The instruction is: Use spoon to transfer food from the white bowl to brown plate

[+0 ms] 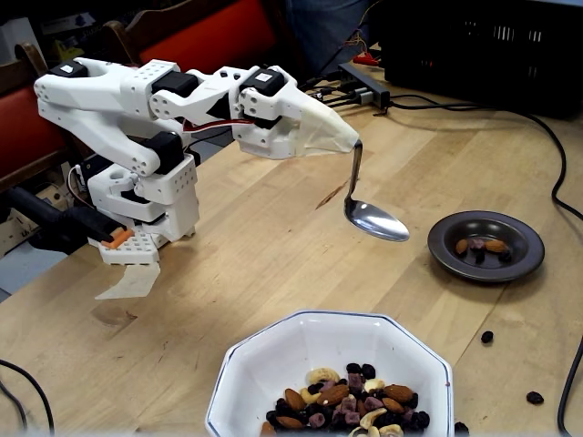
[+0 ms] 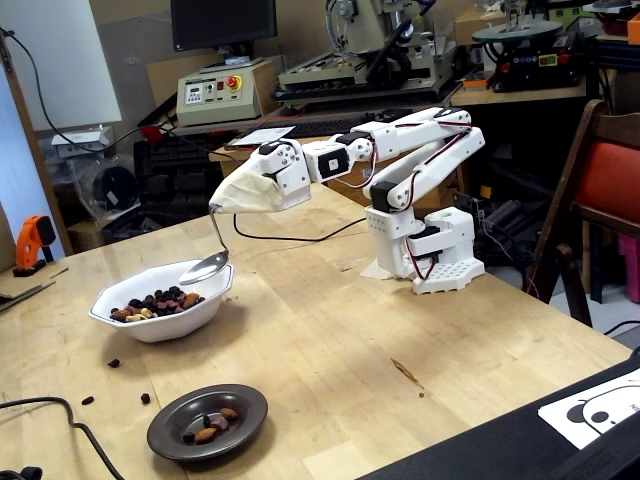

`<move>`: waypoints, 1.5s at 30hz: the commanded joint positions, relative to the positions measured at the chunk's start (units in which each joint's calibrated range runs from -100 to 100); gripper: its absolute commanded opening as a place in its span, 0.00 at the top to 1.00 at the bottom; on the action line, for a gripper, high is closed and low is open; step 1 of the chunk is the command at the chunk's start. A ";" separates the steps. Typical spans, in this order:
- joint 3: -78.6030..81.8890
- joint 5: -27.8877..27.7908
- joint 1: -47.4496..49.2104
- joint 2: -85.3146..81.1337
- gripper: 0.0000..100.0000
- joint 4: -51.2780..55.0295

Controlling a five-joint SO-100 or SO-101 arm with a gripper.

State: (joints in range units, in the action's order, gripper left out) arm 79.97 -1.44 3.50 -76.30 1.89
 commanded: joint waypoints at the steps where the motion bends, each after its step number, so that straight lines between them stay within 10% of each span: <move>1: 0.12 0.24 -0.47 -0.68 0.97 -0.07; 45: 16.67 0.24 -0.17 -22.16 0.97 -4.18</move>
State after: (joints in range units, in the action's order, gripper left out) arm 96.80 -1.44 3.43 -97.68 -1.16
